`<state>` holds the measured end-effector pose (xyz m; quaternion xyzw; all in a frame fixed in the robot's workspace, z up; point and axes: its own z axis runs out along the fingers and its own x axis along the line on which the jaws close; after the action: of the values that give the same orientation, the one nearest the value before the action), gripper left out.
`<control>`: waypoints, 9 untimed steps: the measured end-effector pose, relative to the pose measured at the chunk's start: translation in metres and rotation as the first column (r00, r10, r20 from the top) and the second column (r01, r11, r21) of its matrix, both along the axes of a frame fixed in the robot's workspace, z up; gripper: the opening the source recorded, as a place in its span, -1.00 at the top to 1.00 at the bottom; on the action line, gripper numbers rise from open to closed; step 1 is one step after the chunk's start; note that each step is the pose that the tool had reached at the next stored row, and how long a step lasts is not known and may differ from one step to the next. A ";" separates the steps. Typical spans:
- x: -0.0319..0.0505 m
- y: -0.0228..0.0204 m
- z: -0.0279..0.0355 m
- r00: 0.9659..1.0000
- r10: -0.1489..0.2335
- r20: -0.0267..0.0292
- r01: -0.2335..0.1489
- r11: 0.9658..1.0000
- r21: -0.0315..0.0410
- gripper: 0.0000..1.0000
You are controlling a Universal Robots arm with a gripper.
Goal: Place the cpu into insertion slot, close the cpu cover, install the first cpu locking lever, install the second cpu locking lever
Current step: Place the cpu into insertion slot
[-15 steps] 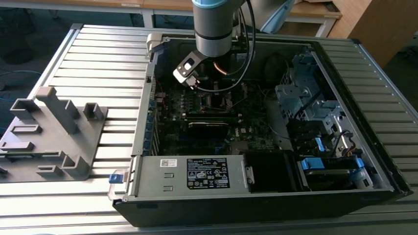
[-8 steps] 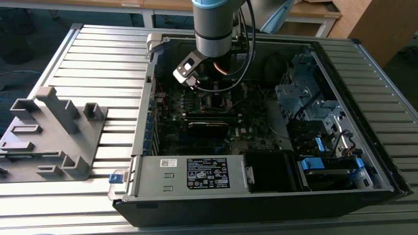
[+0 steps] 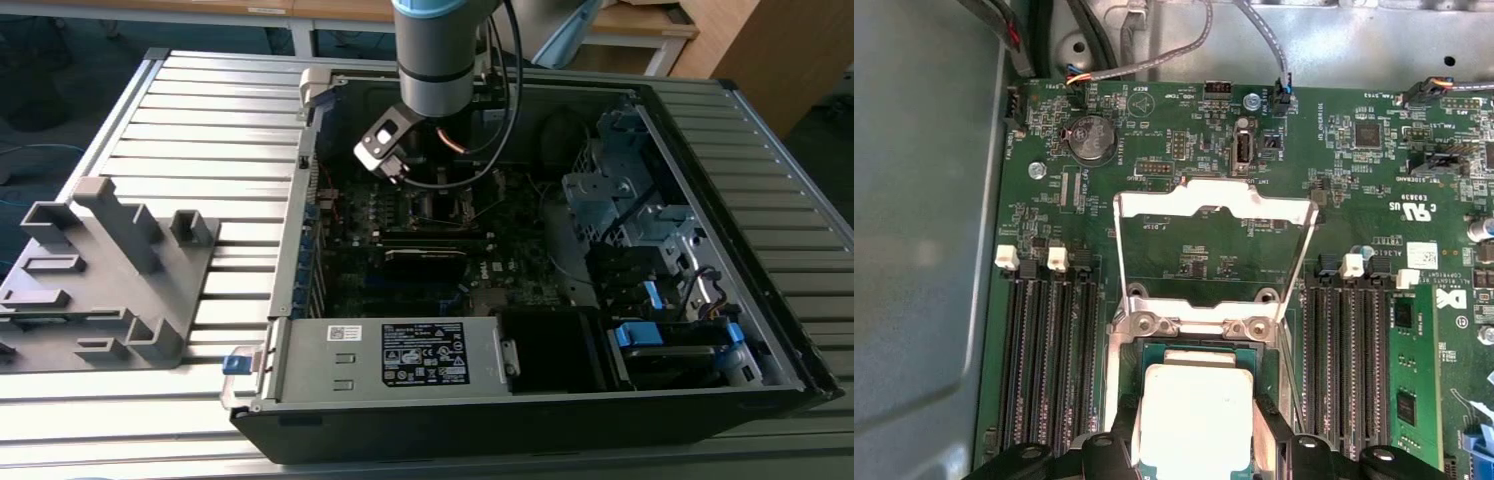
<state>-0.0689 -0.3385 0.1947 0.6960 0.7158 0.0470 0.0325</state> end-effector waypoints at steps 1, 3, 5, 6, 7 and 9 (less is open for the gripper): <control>0.0000 -0.0003 -0.0001 1.000 0.003 0.000 -0.003 1.000 0.000 -0.07; 0.0000 -0.0006 -0.0002 1.000 0.010 0.000 -0.010 1.000 0.000 -0.07; 0.0000 -0.0009 -0.0003 1.000 0.016 0.000 -0.016 1.000 0.000 -0.07; 0.0000 -0.0010 -0.0003 1.000 0.017 0.000 -0.017 1.000 0.000 -0.07; 0.0000 -0.0010 -0.0003 1.000 0.018 0.000 -0.018 1.000 0.000 -0.07; 0.0000 -0.0010 -0.0003 1.000 0.018 0.000 -0.018 1.000 0.000 -0.07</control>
<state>-0.0689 -0.3395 0.1944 0.6894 0.7221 0.0474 0.0321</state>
